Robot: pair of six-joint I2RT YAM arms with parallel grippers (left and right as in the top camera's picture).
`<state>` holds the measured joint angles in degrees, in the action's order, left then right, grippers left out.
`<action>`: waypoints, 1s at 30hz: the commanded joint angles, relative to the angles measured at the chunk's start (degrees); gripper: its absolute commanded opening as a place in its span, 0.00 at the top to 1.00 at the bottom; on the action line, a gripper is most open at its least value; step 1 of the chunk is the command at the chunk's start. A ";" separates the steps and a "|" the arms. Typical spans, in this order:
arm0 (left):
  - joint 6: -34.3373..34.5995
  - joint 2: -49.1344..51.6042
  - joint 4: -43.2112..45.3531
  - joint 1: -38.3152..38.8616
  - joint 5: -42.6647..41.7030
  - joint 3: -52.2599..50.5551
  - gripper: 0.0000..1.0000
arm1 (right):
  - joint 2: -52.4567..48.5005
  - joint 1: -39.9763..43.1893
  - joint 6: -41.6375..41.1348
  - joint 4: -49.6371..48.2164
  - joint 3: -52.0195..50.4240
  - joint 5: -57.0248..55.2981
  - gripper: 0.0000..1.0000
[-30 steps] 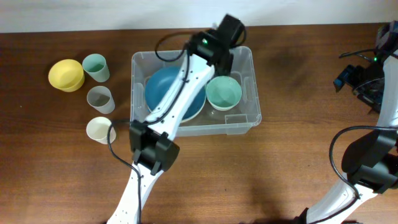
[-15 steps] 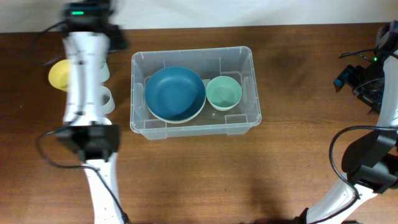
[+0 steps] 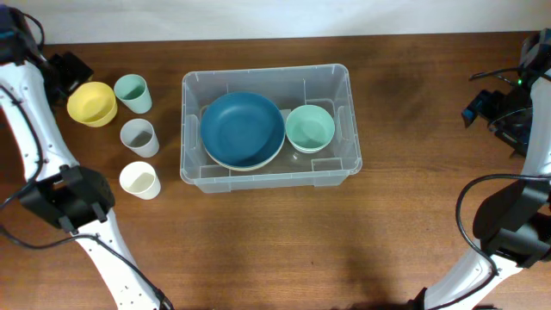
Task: Pack container
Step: 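Release the green bowl and withdraw the left gripper left, then grasp the yellow bowl rim with the left gripper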
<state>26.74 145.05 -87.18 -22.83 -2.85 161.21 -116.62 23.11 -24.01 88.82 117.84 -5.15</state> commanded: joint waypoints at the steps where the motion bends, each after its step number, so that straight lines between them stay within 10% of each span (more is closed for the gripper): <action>1: 4.74 3.80 1.14 0.04 -1.64 -0.24 0.01 | -0.11 0.15 -0.46 0.02 -0.22 -0.92 0.01; 20: 8.46 15.13 2.75 0.04 4.28 -0.24 0.08 | -0.11 0.15 -0.46 0.02 -0.22 -0.92 0.01; 30: 8.44 16.63 4.02 0.04 4.35 -0.24 0.37 | -0.11 0.15 -0.46 0.02 -0.22 -0.92 0.01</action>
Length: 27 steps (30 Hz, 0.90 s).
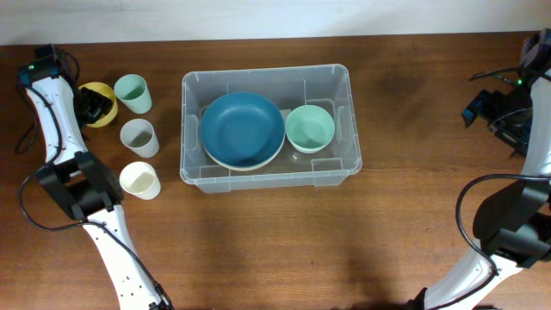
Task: Pack container
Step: 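Grasp the yellow bowl rim with the left gripper, then lift the yellow bowl and carry it over the bin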
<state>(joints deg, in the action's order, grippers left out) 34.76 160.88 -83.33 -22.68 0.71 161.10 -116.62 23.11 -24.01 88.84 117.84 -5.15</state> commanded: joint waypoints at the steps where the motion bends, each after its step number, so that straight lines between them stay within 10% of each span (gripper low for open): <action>1: 0.42 0.81 0.15 -0.11 0.79 -0.13 0.44 | -0.11 0.15 -0.46 0.00 -0.22 -0.92 0.01; 10: 0.42 0.81 0.15 -0.22 0.79 -0.13 0.98 | -0.11 0.15 -0.46 0.00 -0.22 -0.92 0.01; 27: 0.44 -3.93 -5.31 -13.03 -0.74 8.48 0.99 | -0.11 0.15 -0.46 0.00 -0.22 -0.92 0.01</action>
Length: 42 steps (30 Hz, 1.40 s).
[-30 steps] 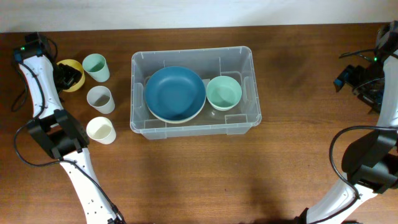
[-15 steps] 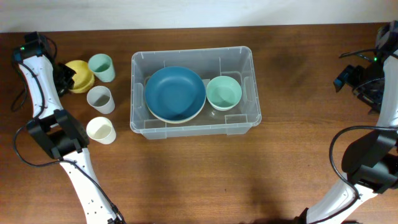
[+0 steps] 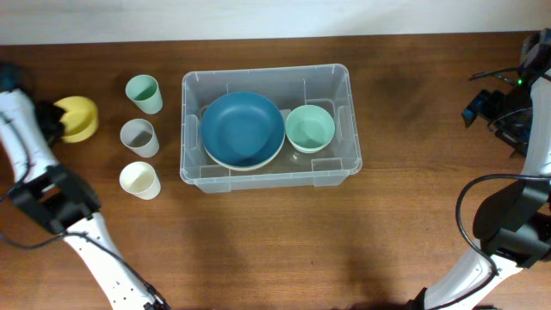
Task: Pack container
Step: 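Lift the yellow bowl and carry it over the bin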
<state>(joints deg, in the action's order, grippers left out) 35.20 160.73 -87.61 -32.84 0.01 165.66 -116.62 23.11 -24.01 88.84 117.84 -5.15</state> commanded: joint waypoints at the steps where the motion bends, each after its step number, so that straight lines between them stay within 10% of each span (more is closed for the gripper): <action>1: -0.02 -4.96 -1.55 -3.78 -2.08 5.20 0.99 | -0.11 0.15 -0.46 0.02 -0.22 -0.92 0.01; 10: -8.11 -14.08 -2.32 -0.79 -26.34 14.01 0.99 | -0.11 0.15 -0.46 0.00 -0.22 -0.92 0.01; 20: -25.66 -23.34 -7.34 26.25 -23.71 14.16 0.99 | -0.11 0.15 -0.46 0.00 -0.22 -0.92 0.01; 31: -25.44 -16.85 -6.99 53.48 -15.15 8.41 0.99 | -0.11 0.15 -0.46 0.02 -0.22 -0.92 0.01; 42: -22.43 -8.41 -5.90 61.79 -13.05 7.82 0.99 | -0.11 0.15 -0.46 0.02 -0.22 -0.92 0.01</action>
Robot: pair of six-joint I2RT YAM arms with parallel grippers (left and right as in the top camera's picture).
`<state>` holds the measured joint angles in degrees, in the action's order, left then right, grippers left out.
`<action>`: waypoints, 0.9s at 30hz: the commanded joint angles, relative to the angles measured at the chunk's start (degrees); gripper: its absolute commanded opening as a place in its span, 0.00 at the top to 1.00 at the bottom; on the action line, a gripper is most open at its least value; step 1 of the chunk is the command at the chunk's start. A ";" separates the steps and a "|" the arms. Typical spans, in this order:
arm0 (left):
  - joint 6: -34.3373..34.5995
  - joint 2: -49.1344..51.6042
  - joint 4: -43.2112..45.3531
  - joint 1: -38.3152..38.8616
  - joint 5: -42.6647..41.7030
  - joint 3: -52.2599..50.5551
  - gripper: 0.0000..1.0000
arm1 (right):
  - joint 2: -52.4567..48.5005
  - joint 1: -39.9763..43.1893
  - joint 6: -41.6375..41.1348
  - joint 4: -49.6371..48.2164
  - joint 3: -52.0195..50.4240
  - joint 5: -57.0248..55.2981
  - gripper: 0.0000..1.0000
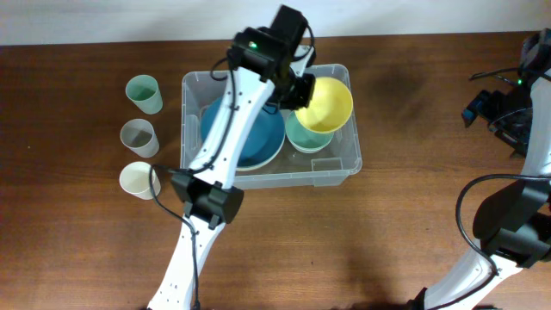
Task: Pack container
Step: 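Lift the yellow bowl and carry it over the bin, then lower the yellow bowl onto the green bowl and release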
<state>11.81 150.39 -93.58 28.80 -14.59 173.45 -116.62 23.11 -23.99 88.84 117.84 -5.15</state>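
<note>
A clear plastic container (269, 179) stands mid-table. Inside it lie a large blue bowl (269, 138) on a pale plate and, to its right, a mint green bowl (301, 139). My left gripper (303, 93) reaches over the container's back right part, shut on the rim of a yellow bowl (327, 105). That bowl is tilted and hangs above the mint bowl, partly hiding it. My right gripper (479, 108) stays at the far right edge of the table, away from everything, and its fingers are too small to read.
Three cups stand in a column left of the container: a mint cup (144, 93), a grey cup (138, 136) and a cream cup (139, 179). The left arm crosses over the container's left half.
My left gripper and the yellow bowl were at the far left of the table. Now the gripper holds the bowl over the right part of the container, above the mint bowl.
The yellow bowl first sat at the far left beside the mint cup, with my left gripper near it. Then the gripper was on the bowl, then the bowl stood shifted further left. Now it hangs over the container. The right arm has stayed put.
</note>
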 commanded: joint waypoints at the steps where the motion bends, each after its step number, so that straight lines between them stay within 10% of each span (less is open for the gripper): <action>1: 0.96 2.62 -0.07 0.26 1.60 0.04 0.99 | -0.11 0.15 -0.48 0.02 -0.22 -0.92 0.01; 27: 3.39 8.90 -0.20 0.09 9.46 0.04 0.98 | -0.11 0.15 -0.48 0.00 -0.22 -0.92 0.01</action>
<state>14.59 157.88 -93.65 29.19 -5.52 173.34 -116.62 23.11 -24.01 88.82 117.84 -5.15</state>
